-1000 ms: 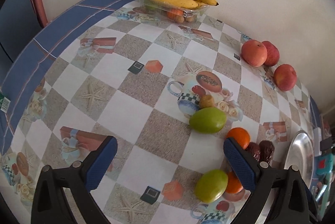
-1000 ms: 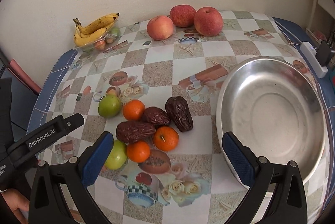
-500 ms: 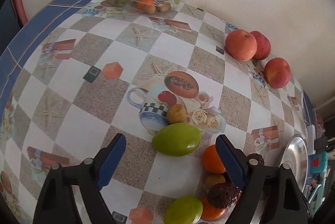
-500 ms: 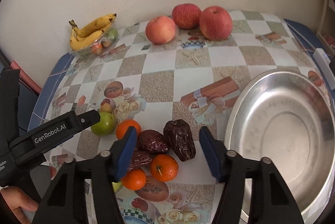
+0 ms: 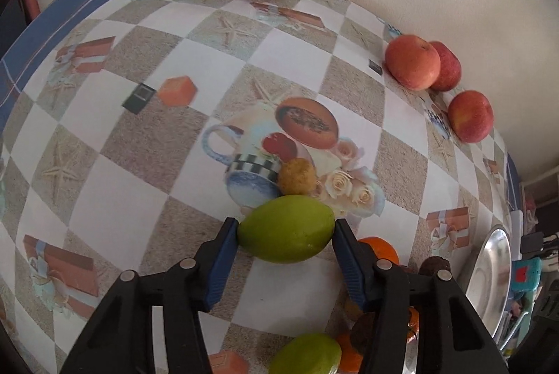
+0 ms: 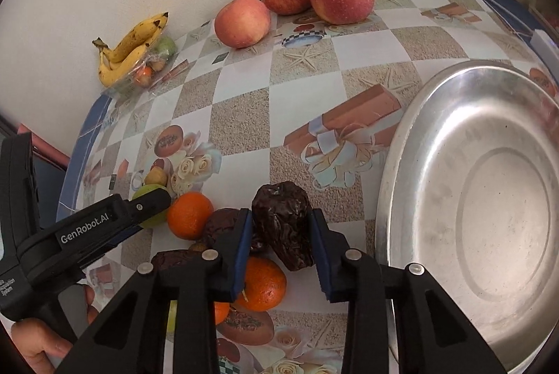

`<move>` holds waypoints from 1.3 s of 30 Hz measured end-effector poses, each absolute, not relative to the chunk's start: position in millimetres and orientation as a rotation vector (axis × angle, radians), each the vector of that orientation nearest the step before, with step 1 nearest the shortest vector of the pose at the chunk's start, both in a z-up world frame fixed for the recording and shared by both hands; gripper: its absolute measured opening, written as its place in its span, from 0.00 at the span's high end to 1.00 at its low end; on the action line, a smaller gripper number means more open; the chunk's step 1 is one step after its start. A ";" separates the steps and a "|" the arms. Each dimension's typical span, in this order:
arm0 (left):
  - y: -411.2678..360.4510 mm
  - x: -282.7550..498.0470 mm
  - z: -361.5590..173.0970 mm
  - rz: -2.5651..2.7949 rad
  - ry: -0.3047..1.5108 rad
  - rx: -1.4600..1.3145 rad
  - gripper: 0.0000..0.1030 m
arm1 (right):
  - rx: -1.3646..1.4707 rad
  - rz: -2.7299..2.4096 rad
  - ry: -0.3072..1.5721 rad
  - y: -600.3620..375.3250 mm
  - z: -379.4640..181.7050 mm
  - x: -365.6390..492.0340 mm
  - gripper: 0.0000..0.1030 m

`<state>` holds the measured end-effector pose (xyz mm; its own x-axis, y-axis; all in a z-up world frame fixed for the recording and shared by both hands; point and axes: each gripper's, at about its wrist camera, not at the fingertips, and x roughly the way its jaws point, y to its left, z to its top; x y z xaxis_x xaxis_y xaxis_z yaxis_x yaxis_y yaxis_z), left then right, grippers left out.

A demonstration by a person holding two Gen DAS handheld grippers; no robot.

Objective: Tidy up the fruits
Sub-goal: 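Carry pear and date to the steel plate and open both grippers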

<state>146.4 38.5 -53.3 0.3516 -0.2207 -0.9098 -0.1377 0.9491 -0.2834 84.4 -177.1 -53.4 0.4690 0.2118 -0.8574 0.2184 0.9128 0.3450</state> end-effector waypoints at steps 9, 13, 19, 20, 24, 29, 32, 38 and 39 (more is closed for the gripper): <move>51.5 136.3 1.1 -0.060 1.087 -0.367 0.44 | 0.459 0.006 1.026 -174.1 -13.7 79.3 0.67; 47.8 126.6 20.1 -0.083 1.050 -0.352 0.44 | 0.501 -0.014 1.028 -179.0 -3.5 72.2 0.67; 39.9 114.8 28.6 -0.104 1.041 -0.336 0.44 | 0.527 -0.067 1.035 -186.8 -1.6 61.4 0.67; 37.1 113.4 29.2 -0.105 1.040 -0.330 0.44 | 0.532 -0.073 1.036 -188.8 -1.4 60.4 0.67; 21.3 107.6 28.5 -0.129 1.046 -0.305 0.44 | 0.527 -0.086 1.028 -197.8 -0.3 57.9 0.67; -13.1 100.2 24.0 -0.182 1.068 -0.238 0.44 | 0.511 -0.142 1.033 -217.7 -2.5 53.2 0.67; -37.9 93.8 22.2 -0.233 1.079 -0.200 0.44 | 0.525 -0.191 1.036 -237.4 -5.0 47.7 0.67; -100.1 77.0 22.1 -0.379 1.079 -0.106 0.44 | 0.550 -0.291 1.030 -279.6 -6.9 33.6 0.67; -112.3 73.2 21.6 -0.402 1.076 -0.082 0.44 | 0.565 -0.304 1.026 -286.8 -7.3 30.8 0.67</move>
<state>73.2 -112.3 21.6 0.4102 -0.3584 -0.8386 0.2796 0.9247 -0.2584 30.8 -286.8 -7.3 0.4942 0.0211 -0.8691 0.4909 0.8183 0.2990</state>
